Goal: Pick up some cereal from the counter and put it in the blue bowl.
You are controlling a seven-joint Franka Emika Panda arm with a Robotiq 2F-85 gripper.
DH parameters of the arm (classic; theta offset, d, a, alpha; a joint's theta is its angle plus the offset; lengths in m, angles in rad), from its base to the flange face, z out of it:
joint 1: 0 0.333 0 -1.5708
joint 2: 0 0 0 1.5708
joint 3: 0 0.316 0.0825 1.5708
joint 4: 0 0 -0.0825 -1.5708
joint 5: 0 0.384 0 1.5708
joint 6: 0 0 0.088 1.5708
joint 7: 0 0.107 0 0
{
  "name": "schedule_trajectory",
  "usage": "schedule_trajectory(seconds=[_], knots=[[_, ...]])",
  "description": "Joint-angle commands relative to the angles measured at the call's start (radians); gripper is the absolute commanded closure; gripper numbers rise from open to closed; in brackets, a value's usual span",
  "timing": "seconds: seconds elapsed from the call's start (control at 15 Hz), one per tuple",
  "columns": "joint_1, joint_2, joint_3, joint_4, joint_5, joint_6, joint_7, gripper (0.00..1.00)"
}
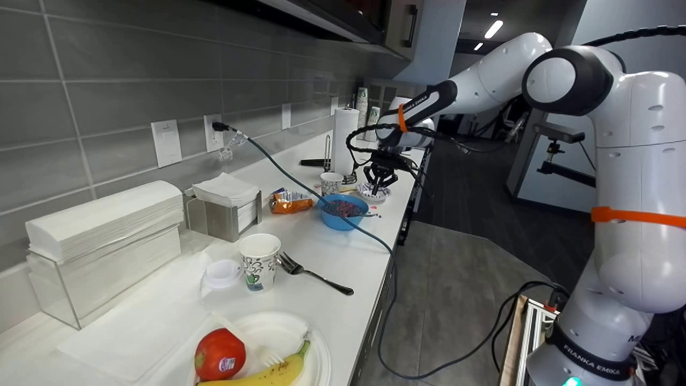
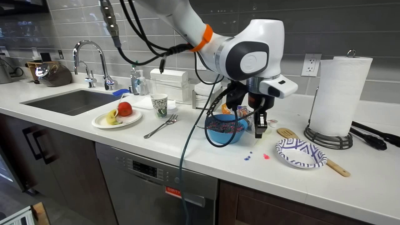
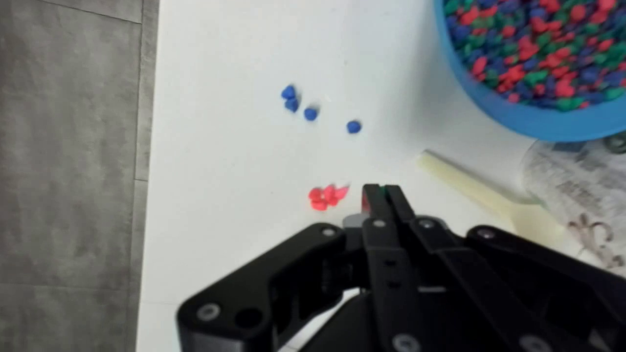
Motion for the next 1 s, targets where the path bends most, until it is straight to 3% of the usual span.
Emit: schedule_trajectory(seconds=[0.0, 0.4, 0.47, 0.73, 0.93], knots=[[0.0, -0.114, 0.062, -0.1, 0.069, 0.038, -0.177, 0.99], [-0.015, -0.163, 0.162, -0.124, 0.298, -0.013, -0.505, 0.99], [-0.012, -0.157, 0.167, -0.122, 0.318, -0.021, -0.533, 0.78], [-0.004, -0.147, 0.168, -0.128, 0.332, 0.003, -0.588, 0.48], [0.01, -0.166, 0.144, -0.155, 0.234, -0.003, -0.561, 0.26]])
